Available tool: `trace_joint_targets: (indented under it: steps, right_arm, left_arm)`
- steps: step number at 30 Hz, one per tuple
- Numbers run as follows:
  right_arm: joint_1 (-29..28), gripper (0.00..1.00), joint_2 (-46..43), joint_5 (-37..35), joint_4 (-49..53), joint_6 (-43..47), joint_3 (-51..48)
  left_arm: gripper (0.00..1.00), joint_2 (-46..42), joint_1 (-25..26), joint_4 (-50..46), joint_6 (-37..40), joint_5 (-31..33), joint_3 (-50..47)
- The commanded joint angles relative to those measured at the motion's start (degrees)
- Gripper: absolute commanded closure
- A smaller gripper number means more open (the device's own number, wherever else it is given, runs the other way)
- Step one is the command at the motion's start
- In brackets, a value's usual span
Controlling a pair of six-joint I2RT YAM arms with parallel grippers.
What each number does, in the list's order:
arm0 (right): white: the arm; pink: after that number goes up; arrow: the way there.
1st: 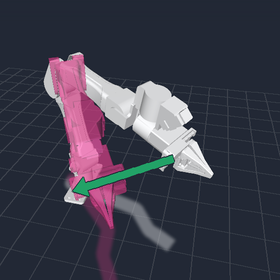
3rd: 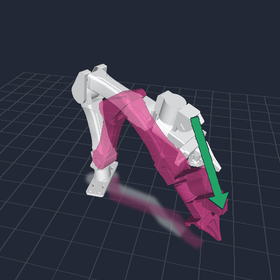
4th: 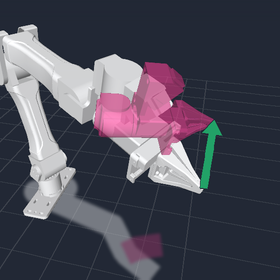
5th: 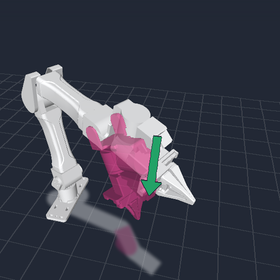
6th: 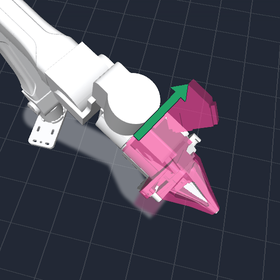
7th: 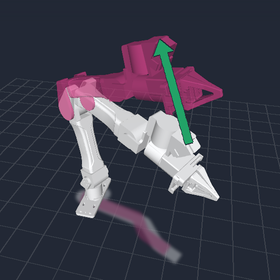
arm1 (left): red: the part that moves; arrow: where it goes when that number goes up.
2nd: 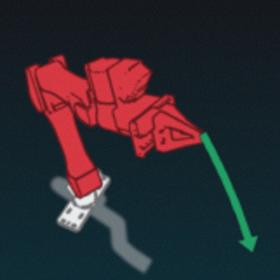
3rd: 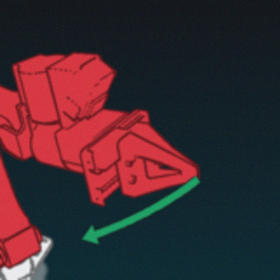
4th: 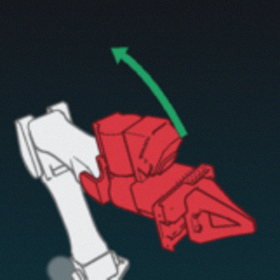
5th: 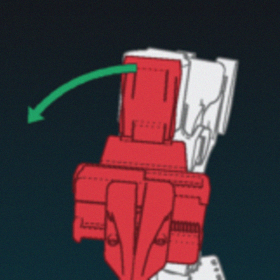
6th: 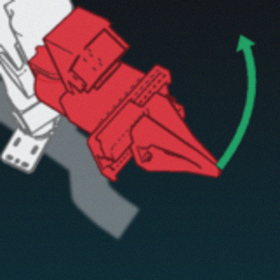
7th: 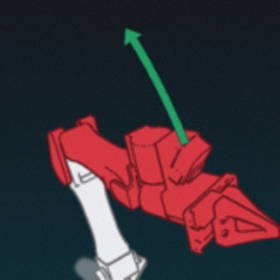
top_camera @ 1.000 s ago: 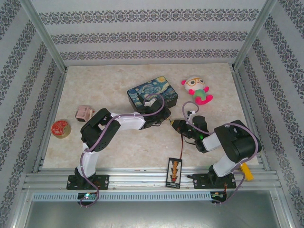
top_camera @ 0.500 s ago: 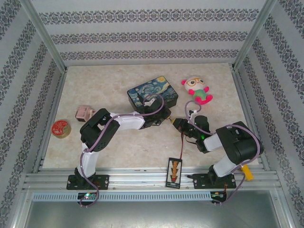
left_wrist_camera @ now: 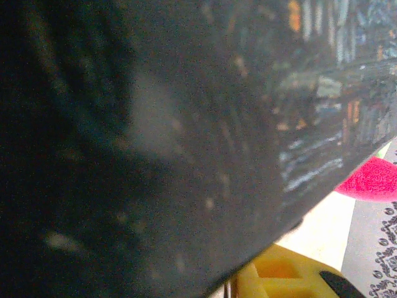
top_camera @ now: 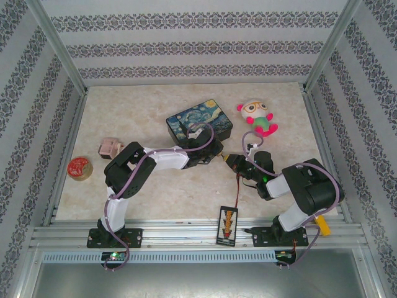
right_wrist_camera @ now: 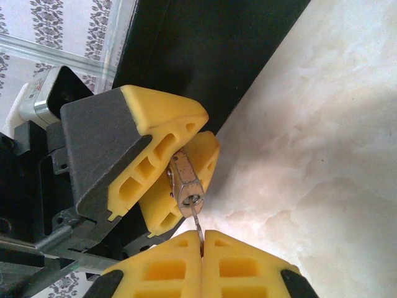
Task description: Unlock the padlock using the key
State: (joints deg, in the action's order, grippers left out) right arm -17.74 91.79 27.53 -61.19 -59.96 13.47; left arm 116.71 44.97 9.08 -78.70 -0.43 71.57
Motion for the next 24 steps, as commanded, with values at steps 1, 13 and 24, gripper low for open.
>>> trace_joint_targets:
  steps: [1,13,24]
  right_arm:
    - [0.33,1.0,1.17,0.86,-4.82,-0.74,1.46]
    - [0.66,1.0,5.54,1.99,-8.57,-2.89,1.43]
    - [1.97,1.0,7.0,3.32,-10.18,-4.2,1.38]
  left_arm:
    - [0.78,0.45,0.03,1.36,-6.29,-6.69,-1.68]
    - [0.78,0.37,0.03,2.25,-6.21,-7.04,-2.06]
    - [0.78,-0.25,0.03,2.17,-5.64,-6.34,-2.78]
